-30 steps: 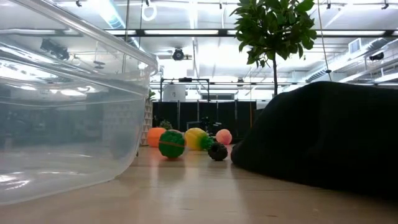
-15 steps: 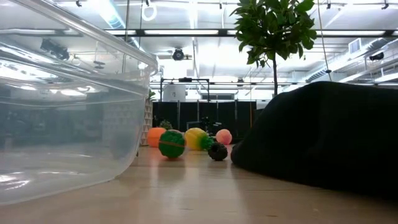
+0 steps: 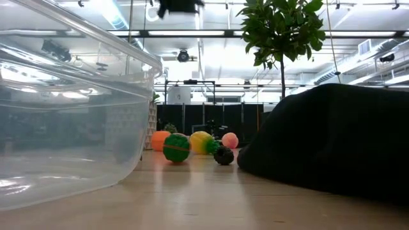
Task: Pick and placing Produce into tupperware
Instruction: Put the peach into the transparent bin
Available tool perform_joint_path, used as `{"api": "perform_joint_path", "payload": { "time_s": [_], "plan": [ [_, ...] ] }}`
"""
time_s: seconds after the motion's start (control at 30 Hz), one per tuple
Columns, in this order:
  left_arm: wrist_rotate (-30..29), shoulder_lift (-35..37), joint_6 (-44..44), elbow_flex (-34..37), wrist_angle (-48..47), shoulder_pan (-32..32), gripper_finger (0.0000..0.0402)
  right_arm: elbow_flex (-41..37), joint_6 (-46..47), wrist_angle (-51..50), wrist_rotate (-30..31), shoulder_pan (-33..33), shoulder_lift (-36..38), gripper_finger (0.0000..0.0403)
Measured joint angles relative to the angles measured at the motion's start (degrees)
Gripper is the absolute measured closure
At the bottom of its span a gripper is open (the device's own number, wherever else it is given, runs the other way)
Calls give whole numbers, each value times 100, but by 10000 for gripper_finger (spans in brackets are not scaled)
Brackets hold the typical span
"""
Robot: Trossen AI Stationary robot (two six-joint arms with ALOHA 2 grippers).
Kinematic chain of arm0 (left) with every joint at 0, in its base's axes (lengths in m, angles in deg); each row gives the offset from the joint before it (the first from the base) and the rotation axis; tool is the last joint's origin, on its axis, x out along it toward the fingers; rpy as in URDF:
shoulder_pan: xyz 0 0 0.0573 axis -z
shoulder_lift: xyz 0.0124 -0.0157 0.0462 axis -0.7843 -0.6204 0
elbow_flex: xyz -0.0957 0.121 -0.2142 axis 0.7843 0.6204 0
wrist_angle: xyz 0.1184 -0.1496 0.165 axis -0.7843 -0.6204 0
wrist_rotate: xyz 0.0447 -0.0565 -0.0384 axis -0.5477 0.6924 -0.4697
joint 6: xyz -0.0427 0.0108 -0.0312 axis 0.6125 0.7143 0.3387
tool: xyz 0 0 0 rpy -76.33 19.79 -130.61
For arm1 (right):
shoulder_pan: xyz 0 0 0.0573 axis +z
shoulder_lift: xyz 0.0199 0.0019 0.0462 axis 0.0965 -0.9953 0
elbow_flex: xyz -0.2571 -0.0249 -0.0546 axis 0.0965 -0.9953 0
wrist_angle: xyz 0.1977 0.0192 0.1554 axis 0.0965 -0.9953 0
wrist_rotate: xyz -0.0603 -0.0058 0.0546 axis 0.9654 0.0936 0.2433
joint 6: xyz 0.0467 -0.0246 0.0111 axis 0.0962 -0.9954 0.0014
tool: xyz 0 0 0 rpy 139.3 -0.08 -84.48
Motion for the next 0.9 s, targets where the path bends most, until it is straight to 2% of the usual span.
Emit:
{"api": "perform_joint_path", "payload": {
  "time_s": [0.07, 0.17, 0.37, 0.57, 0.67, 0.77, 0.9],
  "plan": [
    [232, -367, -33, -258, -332, -427, 230, 0, 15, -90, -49, 2, 0, 380],
    [800, -852, -265, -413, -309, -941, 227, 0, 4, -136, -86, 4, 0, 380],
    [1647, -1621, -750, -443, -249, -1476, 220, 0, -151, -172, -90, 5, 40, 380],
    [1719, -2206, -1247, -443, 2, -1444, 222, 0, -147, -164, -66, 4, 83, 380],
    [1643, -2480, -1031, -443, 42, -1378, 213, 0, -138, -168, -59, 5, 81, 380],
    [1592, -2700, -978, -443, 41, -1374, 190, 0, -94, -172, -47, 4, 56, 380],
    [1461, -2863, -2018, -443, 128, -1309, 142, 0, -2, -205, -34, 2, 48, 380]
  ]
}}
